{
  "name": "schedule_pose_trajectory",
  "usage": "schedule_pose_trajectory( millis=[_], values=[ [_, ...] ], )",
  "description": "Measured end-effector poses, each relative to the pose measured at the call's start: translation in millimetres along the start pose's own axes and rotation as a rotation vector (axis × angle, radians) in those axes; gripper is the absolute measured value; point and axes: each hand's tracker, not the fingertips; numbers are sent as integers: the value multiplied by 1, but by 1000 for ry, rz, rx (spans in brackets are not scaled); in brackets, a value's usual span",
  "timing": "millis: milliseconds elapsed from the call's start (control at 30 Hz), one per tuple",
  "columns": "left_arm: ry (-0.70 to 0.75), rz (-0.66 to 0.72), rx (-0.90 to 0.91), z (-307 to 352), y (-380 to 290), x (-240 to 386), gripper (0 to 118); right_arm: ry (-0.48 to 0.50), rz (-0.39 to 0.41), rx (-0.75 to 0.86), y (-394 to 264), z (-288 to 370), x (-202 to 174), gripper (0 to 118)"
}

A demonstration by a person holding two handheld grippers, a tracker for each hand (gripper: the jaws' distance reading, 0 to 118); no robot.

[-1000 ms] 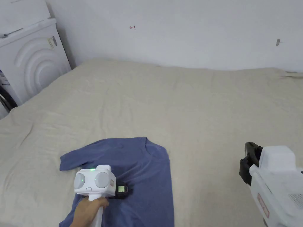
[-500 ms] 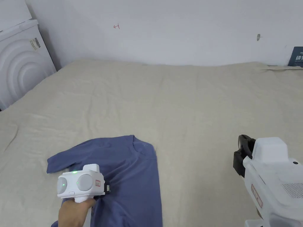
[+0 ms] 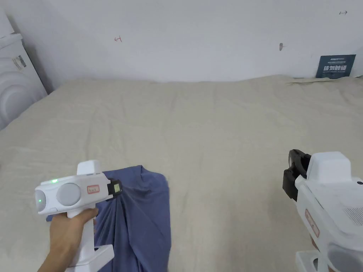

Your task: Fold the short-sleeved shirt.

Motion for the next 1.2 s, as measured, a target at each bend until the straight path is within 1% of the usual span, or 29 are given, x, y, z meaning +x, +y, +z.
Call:
schedule_pose_trajectory(
  millis=[100, 200, 400, 567, 667, 767, 900, 967, 1200],
  values=[
    [-66, -42, 53, 6, 27, 36, 0, -28, -2, 11, 3, 8, 13, 0],
    [-128, -116, 90, 13, 48, 82, 0, -59, -3, 21, 5, 15, 27, 0],
    [-279, -231, 136, 21, 72, 172, 0, -122, -16, 36, 9, 29, 54, 0],
    [-403, -301, 140, 21, 71, 239, 0, -177, -22, 50, 12, 42, 76, 0],
    [-505, -299, 111, 18, 62, 273, 0, -212, -19, 55, 16, 53, 83, 0],
    [-546, -364, 97, 13, 46, 305, 0, -248, -17, 52, 17, 62, 93, 0],
    [-585, -404, 14, -10, 20, 325, 0, -288, -24, 44, 15, 71, 103, 0],
    [-582, -422, -32, -23, 5, 328, 0, -299, -28, 36, 13, 74, 106, 0],
    [-502, -428, -258, -84, -48, 316, 0, -310, -37, 10, 3, 74, 112, 0]
  ],
)
